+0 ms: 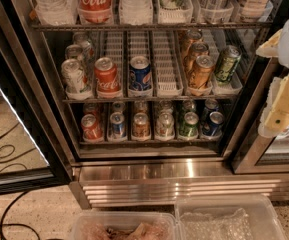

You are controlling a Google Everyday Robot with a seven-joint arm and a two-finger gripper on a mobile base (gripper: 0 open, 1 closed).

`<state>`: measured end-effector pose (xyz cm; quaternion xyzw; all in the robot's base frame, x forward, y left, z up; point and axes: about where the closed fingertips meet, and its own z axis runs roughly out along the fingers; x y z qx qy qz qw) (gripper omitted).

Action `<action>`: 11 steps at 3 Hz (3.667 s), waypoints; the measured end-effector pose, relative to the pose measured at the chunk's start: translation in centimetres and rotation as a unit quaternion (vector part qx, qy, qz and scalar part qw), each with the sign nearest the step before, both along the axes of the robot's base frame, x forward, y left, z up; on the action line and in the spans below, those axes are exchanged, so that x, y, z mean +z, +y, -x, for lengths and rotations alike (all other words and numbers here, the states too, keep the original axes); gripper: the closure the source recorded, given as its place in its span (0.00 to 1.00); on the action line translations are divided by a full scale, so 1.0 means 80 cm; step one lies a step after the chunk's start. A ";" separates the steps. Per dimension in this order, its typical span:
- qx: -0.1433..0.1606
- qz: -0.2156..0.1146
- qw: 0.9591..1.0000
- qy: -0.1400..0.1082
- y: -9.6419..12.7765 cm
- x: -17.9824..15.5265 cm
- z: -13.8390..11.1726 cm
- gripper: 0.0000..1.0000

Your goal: Pick orange can from middle shelf of fridge

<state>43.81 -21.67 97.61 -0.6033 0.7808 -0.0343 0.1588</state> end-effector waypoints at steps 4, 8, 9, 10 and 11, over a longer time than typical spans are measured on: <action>-0.152 -0.087 0.984 0.031 -0.036 -0.074 -0.018 0.00; -0.265 -0.219 0.938 0.038 -0.017 -0.137 -0.003 0.00; -0.294 -0.306 0.905 0.008 -0.001 -0.153 0.011 0.00; -0.314 -0.345 0.884 -0.023 -0.005 -0.133 -0.003 0.00; -0.313 -0.344 0.885 -0.022 -0.003 -0.133 -0.004 0.00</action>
Offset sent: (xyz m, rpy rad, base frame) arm 0.0022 -0.0050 -0.0035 0.0862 -0.0228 -0.0508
